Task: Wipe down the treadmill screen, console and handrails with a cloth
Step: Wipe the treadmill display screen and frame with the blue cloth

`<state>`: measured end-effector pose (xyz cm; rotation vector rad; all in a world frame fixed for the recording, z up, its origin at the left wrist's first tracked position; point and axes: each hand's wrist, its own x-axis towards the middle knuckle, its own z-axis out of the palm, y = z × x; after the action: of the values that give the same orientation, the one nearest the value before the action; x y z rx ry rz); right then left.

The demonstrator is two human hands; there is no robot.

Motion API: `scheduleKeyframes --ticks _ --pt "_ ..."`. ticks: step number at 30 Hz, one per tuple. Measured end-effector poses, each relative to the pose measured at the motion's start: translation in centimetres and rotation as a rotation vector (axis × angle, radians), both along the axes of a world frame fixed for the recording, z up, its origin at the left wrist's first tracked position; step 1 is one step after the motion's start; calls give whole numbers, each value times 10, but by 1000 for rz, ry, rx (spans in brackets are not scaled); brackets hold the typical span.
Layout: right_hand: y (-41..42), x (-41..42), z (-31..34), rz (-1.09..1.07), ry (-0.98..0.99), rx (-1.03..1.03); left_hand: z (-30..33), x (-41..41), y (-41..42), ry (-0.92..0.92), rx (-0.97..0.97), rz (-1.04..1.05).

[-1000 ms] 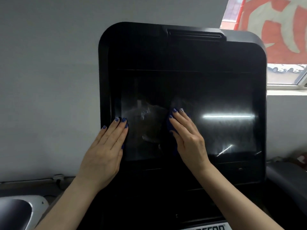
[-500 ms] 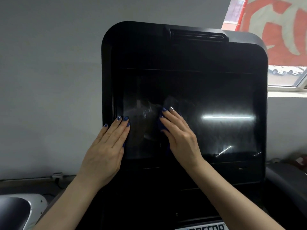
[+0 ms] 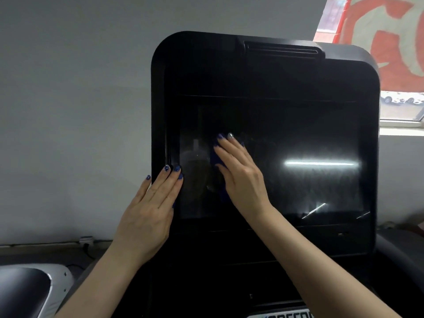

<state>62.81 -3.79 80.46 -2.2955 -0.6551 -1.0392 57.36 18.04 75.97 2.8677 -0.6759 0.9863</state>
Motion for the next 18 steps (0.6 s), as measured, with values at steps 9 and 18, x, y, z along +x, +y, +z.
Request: scheduleKeyframes --ticks 9,18 --pt "0 -26 -33 15 -31 -91 -1 0 0 9 -18 -7" --pt "6 -11 -4 12 -7 -91 0 -1 1 15 -27 -21"
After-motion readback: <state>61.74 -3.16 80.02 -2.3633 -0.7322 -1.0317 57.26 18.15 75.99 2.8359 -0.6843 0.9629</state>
